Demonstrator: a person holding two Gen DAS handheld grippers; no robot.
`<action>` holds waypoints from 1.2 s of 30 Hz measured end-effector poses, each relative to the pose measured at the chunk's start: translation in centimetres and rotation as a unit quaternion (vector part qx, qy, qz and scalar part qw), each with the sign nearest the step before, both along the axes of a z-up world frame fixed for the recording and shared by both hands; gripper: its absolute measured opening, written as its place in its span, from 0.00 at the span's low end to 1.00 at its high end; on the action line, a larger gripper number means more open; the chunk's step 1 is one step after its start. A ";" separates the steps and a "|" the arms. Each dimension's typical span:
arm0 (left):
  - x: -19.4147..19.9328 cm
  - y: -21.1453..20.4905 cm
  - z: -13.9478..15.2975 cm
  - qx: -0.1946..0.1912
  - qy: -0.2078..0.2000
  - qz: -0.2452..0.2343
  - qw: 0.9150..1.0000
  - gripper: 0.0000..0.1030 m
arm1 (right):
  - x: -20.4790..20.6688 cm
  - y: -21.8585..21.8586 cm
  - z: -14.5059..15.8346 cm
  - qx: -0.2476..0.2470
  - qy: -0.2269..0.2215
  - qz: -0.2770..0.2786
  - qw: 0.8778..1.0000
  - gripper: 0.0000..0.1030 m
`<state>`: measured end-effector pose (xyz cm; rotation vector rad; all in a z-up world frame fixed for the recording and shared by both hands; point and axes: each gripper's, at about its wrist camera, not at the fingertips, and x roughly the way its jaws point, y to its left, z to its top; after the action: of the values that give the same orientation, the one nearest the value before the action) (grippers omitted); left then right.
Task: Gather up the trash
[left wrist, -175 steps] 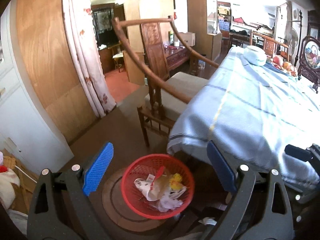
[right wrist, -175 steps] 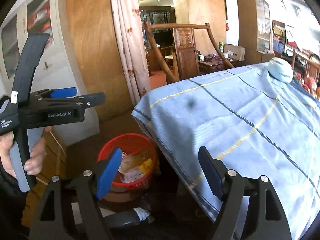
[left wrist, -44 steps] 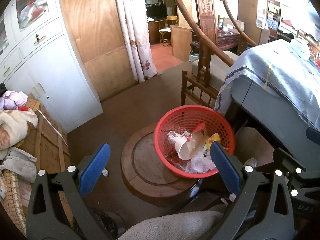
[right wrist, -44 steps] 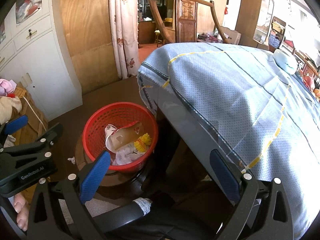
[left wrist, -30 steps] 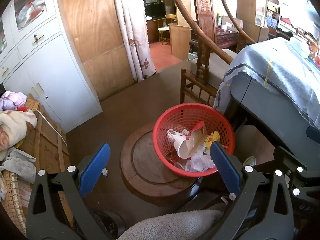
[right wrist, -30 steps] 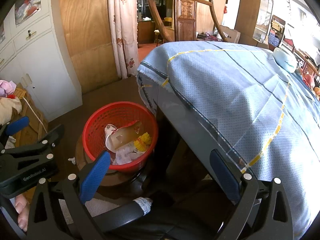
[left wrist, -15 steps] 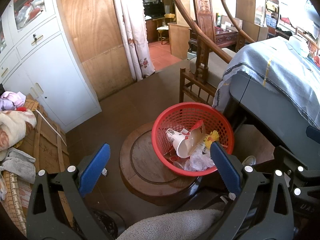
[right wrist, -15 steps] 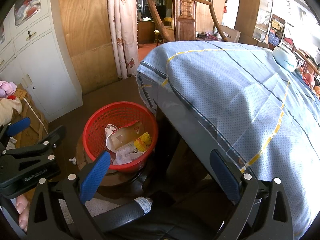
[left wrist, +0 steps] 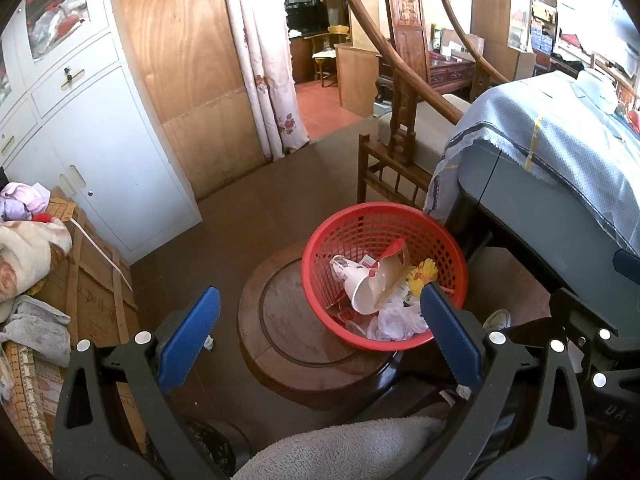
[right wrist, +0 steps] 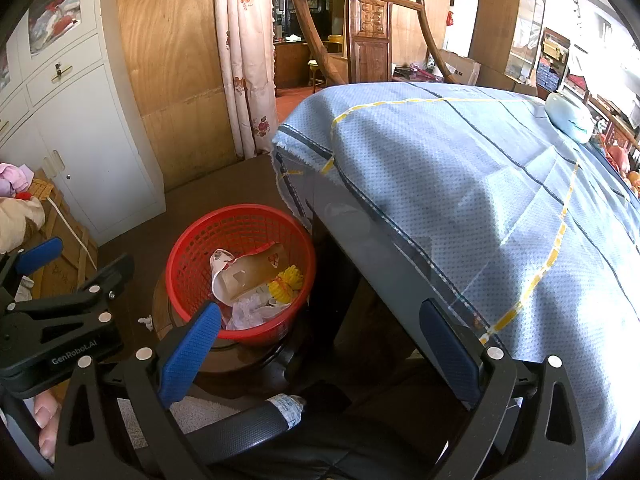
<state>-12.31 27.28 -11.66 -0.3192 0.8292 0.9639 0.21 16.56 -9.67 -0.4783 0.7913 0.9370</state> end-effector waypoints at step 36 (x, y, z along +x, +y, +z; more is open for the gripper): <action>0.2 -0.6 -0.4 -0.002 0.002 -0.002 1.000 0.94 | 0.0 0.1 0.3 0.001 0.003 -0.001 1.000 0.95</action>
<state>-12.15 26.66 -12.01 -0.3186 0.8341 0.9597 0.17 16.67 -9.36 -0.4731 0.7948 0.9387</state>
